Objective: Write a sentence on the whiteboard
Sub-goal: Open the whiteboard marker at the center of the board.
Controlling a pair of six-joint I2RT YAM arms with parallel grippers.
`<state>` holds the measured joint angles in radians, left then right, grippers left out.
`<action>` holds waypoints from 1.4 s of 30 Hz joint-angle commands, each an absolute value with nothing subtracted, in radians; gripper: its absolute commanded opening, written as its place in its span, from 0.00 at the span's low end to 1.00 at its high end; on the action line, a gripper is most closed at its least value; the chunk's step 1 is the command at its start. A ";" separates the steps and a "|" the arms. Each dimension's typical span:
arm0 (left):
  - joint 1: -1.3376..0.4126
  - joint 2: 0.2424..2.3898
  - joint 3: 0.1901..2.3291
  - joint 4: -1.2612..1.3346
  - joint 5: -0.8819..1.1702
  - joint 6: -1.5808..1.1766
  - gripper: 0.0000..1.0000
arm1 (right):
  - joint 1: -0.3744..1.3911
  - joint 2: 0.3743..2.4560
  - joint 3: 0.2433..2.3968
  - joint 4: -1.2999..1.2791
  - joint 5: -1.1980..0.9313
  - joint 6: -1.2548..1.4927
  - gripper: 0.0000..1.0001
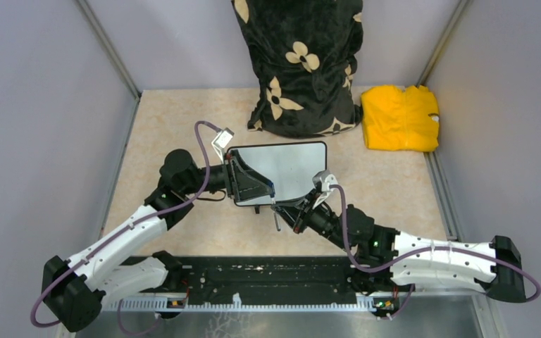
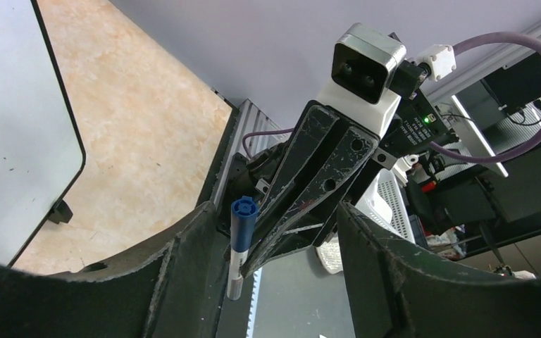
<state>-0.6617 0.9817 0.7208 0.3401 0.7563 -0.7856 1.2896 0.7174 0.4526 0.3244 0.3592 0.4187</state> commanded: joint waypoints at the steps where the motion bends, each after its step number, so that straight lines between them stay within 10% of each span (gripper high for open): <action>1: -0.674 0.981 0.706 0.385 0.772 -0.790 0.67 | 1.298 0.735 0.489 0.400 0.365 0.411 0.00; 32: -0.710 0.933 0.667 0.344 0.672 -0.718 0.00 | 1.298 0.764 0.517 0.432 0.331 0.464 0.00; 39: -0.710 0.840 0.656 0.308 0.552 -0.702 0.00 | 1.298 0.720 0.524 0.383 0.322 0.516 0.67; 42: -0.710 0.801 0.646 0.308 0.509 -0.705 0.00 | 1.298 0.696 0.521 0.363 0.345 0.563 0.74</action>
<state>-0.7052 0.8528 0.6605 0.3054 0.5896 -0.7170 1.2934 0.7391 0.4614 0.3614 0.3317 0.5053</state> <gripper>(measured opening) 0.048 0.712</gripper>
